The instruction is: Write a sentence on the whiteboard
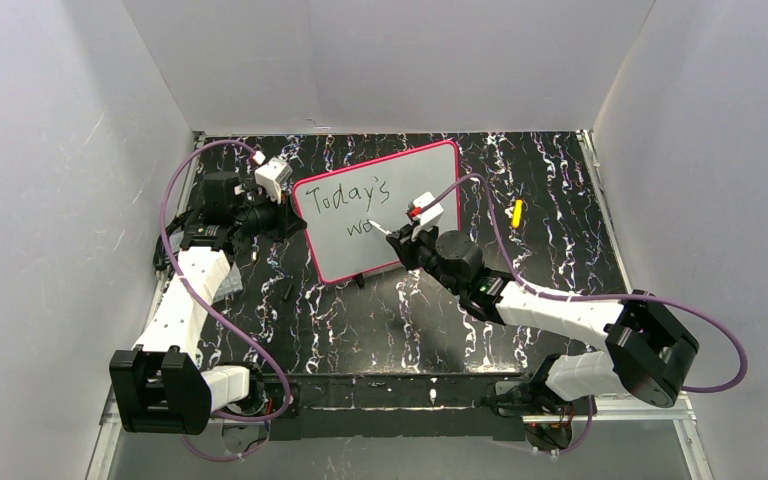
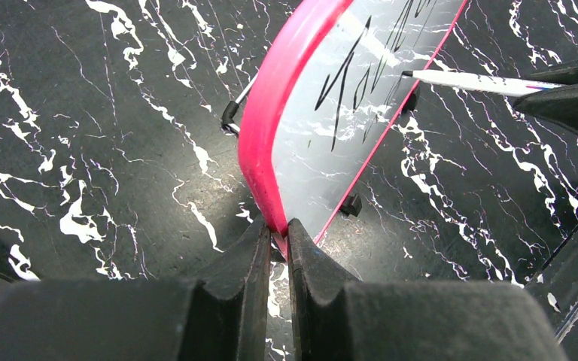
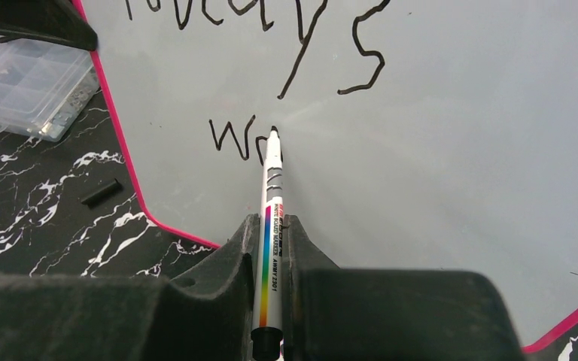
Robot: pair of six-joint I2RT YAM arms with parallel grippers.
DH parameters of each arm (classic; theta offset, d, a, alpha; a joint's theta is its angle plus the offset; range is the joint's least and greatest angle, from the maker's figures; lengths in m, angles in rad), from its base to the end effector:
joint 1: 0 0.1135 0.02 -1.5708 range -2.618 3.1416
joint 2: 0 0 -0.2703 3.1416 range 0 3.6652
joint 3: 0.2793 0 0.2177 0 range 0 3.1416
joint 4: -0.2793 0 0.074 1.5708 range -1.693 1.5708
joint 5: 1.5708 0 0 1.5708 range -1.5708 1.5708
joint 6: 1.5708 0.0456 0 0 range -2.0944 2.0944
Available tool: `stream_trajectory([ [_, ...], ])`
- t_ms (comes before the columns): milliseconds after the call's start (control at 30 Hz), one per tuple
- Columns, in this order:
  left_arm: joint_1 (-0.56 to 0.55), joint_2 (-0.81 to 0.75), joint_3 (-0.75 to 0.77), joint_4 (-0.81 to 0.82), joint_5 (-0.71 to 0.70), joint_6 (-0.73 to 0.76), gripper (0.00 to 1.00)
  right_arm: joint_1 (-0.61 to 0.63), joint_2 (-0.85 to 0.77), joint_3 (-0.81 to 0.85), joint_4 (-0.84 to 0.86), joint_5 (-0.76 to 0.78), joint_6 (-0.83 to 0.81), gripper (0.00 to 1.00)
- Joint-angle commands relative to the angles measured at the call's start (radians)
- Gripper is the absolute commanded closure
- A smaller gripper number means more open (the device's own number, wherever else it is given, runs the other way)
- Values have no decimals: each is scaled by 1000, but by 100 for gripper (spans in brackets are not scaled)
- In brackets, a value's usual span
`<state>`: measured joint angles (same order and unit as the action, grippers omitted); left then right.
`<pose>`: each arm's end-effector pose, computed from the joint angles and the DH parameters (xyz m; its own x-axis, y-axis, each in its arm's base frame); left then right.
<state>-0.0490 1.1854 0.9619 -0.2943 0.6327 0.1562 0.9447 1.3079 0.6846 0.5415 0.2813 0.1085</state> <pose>0.2304 -0.0383 0.3213 -0.4024 0.1453 -0.9039 0.6229 0.7670 -0.1539 0.1697 0.2131 0.2915 -0.1143 0.0194 -0.9933 -0.6075 0.7897 0.0854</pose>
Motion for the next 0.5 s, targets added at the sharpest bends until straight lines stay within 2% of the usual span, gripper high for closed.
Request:
stream_trajectory([
  [0,-6,6,9,-54,2,12,100,-3,1,39,57,-12,-9,99],
  [467,-7,7,9,-54,3,11,100,-3,-28,-1,49,68,1,99],
])
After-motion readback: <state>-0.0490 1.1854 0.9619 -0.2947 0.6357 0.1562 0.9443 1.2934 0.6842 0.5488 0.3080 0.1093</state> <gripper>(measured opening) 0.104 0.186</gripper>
